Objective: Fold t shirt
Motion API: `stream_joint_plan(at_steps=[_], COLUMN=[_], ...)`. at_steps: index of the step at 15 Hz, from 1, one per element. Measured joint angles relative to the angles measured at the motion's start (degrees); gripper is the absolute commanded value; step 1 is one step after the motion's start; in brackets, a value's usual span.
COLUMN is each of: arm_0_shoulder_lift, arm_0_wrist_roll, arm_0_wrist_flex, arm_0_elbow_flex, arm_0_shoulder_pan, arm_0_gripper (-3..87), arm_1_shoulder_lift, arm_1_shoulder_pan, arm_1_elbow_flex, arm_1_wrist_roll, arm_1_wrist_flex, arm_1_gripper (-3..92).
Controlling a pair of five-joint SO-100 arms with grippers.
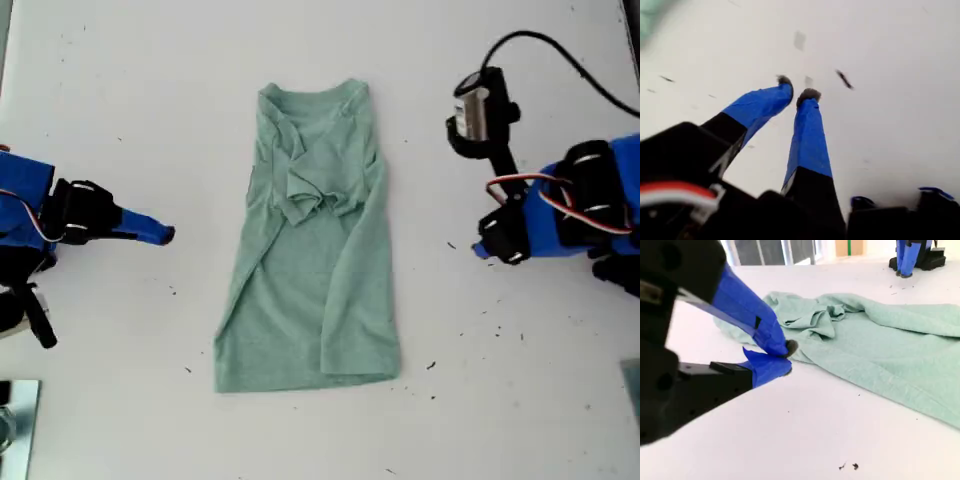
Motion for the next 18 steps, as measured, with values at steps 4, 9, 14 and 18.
stream_joint_plan(at_steps=[4, 9, 14, 18], arm_0_shoulder_lift=[-13.97, -67.50, -109.95, -113.12], arm_0_wrist_roll=[-12.22, -20.57, -16.61, -11.87], arm_0_wrist_flex=[1.67, 22.06, 30.59, 30.59], arm_0_elbow_flex=[-13.71, -58.97, -103.54, -108.37], arm_0_shoulder_pan=[8.96, 19.42, 22.59, 22.68], arm_0_gripper=[-0.3, -0.3, -0.3, 26.7], arm_1_shoulder_lift=[19.07, 20.92, 27.77, 28.39], arm_1_shoulder_pan=[6.50, 7.03, 7.38, 7.29], arm_1_elbow_flex=[11.60, 11.87, 13.71, 15.03], arm_1_wrist_roll=[-1.93, -2.81, -2.99, -3.08], arm_1_wrist_flex=[1.93, 1.93, 1.93, 1.93], arm_1_gripper=[3.3, 3.4, 2.8, 3.2])
